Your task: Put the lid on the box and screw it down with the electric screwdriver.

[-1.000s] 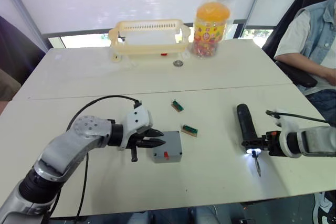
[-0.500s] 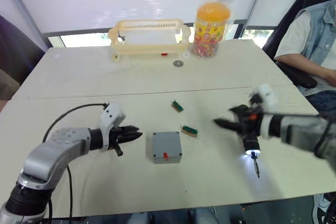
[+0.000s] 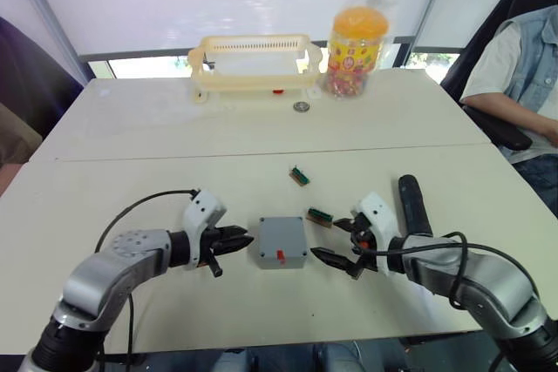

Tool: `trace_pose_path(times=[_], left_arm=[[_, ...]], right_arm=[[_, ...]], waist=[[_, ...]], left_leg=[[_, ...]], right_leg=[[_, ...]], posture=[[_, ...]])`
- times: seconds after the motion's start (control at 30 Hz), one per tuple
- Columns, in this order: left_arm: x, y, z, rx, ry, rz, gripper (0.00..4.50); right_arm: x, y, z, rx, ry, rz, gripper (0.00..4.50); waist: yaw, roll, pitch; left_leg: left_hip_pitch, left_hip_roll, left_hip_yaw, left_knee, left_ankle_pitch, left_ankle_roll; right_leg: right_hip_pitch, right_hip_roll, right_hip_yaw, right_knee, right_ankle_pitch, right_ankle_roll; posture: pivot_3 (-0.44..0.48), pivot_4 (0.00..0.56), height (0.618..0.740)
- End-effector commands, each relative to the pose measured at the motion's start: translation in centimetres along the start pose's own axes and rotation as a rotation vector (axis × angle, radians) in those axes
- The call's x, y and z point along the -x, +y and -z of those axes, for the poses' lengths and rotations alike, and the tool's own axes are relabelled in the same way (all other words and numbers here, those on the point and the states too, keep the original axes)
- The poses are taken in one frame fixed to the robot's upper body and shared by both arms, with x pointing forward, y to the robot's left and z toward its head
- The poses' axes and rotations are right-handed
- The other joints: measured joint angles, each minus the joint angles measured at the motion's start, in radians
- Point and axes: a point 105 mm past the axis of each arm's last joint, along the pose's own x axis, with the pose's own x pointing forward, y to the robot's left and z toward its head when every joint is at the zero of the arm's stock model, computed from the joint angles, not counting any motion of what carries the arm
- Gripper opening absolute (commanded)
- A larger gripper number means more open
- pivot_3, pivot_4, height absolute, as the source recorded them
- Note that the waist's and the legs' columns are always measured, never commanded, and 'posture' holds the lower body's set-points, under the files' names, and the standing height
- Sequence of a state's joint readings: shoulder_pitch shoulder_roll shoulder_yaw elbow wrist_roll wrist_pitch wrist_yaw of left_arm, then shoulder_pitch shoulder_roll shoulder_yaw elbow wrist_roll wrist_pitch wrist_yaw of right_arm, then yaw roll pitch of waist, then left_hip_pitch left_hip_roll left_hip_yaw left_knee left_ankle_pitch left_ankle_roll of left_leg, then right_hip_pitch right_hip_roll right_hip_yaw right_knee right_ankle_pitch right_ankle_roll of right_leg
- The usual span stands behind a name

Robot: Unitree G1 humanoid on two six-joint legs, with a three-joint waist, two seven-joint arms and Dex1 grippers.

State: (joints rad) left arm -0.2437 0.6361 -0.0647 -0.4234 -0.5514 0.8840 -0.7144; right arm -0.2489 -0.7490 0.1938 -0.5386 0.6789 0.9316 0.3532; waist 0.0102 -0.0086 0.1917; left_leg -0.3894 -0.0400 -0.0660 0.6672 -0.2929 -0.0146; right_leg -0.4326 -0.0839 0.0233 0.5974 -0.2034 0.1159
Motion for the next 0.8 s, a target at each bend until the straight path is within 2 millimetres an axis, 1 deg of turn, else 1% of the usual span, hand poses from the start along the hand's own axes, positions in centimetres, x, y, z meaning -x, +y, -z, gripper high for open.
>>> trace_pose_path(times=[0.03, 0.13, 0.3, 0.47, 0.53, 0.63, 0.7, 0.8], left_arm=[[-0.5, 0.0, -0.7, -0.043, -0.018, 0.011, 1.07], [-0.8, 0.3, -1.1, -0.063, -0.022, 0.02, 1.07], [-1.4, 1.4, -1.7, -0.107, -0.024, 0.029, 1.07], [-2.1, 2.1, -2.1, -0.137, -0.029, 0.042, 1.07], [-2.3, 2.6, -2.1, -0.149, -0.026, 0.032, 1.07], [-1.7, 3.9, -2.1, -0.157, -0.018, -0.011, 1.07], [-0.9, 4.5, -2.0, -0.144, -0.02, -0.039, 1.07], [1.1, 4.8, -1.5, -0.067, -0.034, -0.079, 1.07]], right_arm=[[-0.3, 1.3, -0.9, -0.001, -0.019, -0.044, 4.43], [-0.3, 2.4, -1.4, -0.024, -0.025, -0.081, 4.43], [-0.4, 4.0, -1.9, -0.056, -0.018, -0.133, 4.43], [-0.8, 5.1, -2.4, -0.097, -0.02, -0.162, 4.43], [-0.8, 5.0, -2.3, -0.099, -0.013, -0.148, 4.43], [0.2, 4.1, -2.2, -0.093, -0.016, -0.119, 4.43], [1.4, 3.9, -2.6, -0.081, -0.045, -0.139, 4.43], [3.1, 2.6, -2.7, -0.089, -0.076, -0.136, 4.43]], waist=[[-0.001, 0.0, 0.0], [0.0, 0.0, 0.0], [0.0, 0.0, 0.0], [-0.001, 0.0, 0.0], [0.0, 0.0, 0.0], [-0.001, 0.0, 0.0], [-0.001, 0.0, 0.0], [-0.005, 0.0, 0.0]], left_leg=[[0.0, 0.0, 0.0, 0.0, 0.0, 0.0], [0.0, 0.0, 0.0, 0.0, 0.0, 0.0], [0.0, 0.0, 0.0, 0.0, 0.0, 0.0], [0.0, 0.0, 0.0, 0.0, 0.0, 0.0], [0.0, 0.0, 0.0, 0.0, 0.0, 0.0], [0.0, 0.0, 0.0, 0.0, 0.0, 0.0], [0.0, 0.0, 0.0, 0.0, 0.0, 0.0], [0.0, 0.0, 0.0, 0.0, 0.0, 0.0]], right_leg=[[0.0, 0.0, 0.0, 0.0, 0.0, 0.0], [0.0, 0.001, 0.0, 0.0, 0.0, 0.0], [0.0, 0.001, 0.0, 0.001, 0.001, 0.0], [0.0, 0.001, 0.0, 0.001, 0.001, 0.0], [0.0, 0.002, 0.0, 0.001, 0.001, 0.0], [-0.001, 0.002, 0.0, 0.001, 0.001, 0.0], [-0.001, 0.002, 0.0, 0.001, 0.001, 0.0], [-0.001, 0.002, 0.0, 0.002, 0.001, 0.0]], posture=[[0.0, 0.15, 0.74], [0.0, 0.15, 0.74], [0.0, 0.15, 0.74], [0.0, 0.15, 0.74], [0.0, 0.15, 0.74], [0.0, 0.15, 0.74], [0.0, 0.15, 0.74], [0.0, 0.15, 0.74]])
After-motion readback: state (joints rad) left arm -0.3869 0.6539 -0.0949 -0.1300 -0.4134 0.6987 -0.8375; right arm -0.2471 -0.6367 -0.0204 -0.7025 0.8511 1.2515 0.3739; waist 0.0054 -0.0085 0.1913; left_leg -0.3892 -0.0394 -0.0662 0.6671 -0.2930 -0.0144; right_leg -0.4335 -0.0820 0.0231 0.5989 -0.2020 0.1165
